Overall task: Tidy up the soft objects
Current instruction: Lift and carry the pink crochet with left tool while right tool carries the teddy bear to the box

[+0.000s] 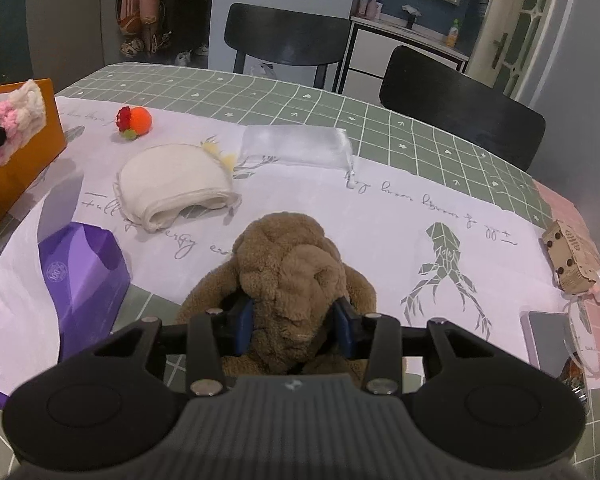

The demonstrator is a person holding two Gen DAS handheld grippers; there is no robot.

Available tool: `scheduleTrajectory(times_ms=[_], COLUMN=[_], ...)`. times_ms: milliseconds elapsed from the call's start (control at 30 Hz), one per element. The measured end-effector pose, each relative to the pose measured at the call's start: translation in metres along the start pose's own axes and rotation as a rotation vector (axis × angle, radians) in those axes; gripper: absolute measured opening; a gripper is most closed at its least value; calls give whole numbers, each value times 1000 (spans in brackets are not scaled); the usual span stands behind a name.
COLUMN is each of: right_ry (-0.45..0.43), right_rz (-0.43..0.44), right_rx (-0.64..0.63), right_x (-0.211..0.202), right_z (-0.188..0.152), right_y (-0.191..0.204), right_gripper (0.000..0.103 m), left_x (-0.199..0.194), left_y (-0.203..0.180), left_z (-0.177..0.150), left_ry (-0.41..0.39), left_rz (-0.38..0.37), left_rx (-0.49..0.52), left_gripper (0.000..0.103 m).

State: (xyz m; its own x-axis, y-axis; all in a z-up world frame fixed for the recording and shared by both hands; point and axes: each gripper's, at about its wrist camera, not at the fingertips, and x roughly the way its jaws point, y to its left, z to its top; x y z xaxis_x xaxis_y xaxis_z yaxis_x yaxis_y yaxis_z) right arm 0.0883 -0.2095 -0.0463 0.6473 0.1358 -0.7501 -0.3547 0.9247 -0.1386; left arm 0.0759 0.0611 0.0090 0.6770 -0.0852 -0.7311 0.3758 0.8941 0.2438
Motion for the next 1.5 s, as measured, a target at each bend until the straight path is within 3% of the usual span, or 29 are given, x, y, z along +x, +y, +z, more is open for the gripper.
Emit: scheduleTrajectory(times_ms=[400,933,1500], right_ry=[-37,-120,-192], right_rz=[12,55,194], right_rx=[-7,-160,-374], right_x=[-29,-77,-106], right_z=[20,62,104], right_y=[20,105,226], right_gripper=[41,41,41], left_x=[-28,-58,-78], left_y=[28,61,115], left_z=[-12,-49,-83], left_ry=[-59,-98,-94], left_rz=[3,17,68], left_rx=[-36,-78,-144], left_gripper=[29,29,29])
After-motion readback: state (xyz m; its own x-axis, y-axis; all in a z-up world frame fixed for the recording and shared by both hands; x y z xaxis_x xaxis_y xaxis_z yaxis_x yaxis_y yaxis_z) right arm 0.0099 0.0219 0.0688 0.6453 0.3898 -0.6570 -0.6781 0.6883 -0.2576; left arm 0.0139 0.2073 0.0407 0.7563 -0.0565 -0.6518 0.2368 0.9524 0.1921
